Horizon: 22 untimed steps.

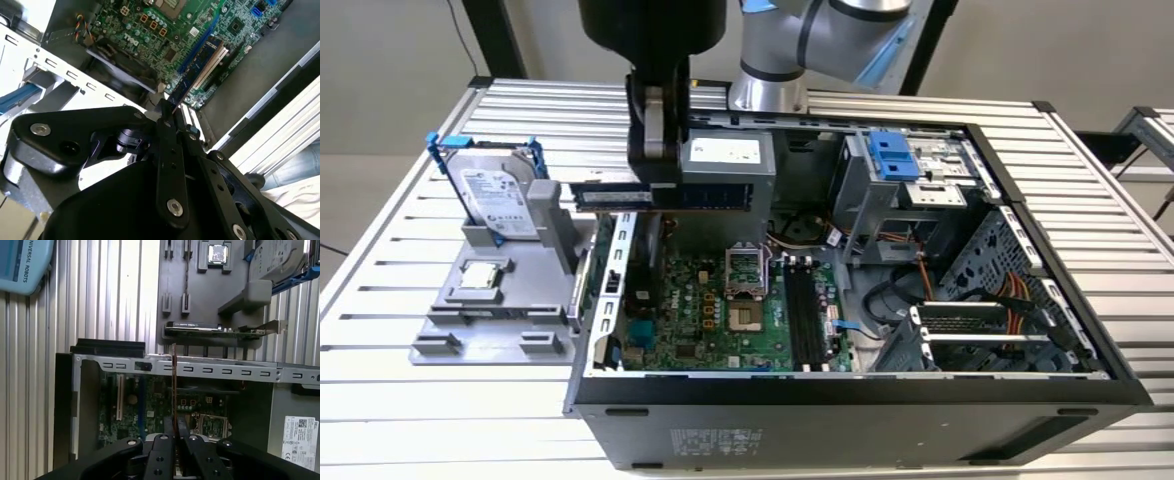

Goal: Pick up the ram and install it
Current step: 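Pick up the ram and move it above insertion slot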

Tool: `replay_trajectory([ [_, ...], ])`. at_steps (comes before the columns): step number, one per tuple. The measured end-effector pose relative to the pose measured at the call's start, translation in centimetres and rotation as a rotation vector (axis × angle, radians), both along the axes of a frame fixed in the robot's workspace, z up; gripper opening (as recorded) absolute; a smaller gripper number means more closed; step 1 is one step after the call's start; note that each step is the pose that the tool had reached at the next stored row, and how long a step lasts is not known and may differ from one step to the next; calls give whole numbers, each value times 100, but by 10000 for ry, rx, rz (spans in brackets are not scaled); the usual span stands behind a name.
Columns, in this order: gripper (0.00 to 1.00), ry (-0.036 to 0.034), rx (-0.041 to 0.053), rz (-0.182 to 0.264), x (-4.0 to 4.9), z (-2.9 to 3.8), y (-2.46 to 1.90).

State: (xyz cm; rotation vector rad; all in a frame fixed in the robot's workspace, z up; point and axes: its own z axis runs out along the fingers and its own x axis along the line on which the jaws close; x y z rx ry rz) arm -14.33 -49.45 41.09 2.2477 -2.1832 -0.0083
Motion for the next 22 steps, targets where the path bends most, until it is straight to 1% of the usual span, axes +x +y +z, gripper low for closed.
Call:
replay_trajectory([
  [5,0,0,-2,-6,62,-8,61],
  [8,0,0,-1,-6,87,-11,67],
  [14,0,0,-1,-7,90,-11,69],
  [16,0,0,-2,-5,103,-11,78],
  [22,0,0,-2,-7,164,-11,121],
])
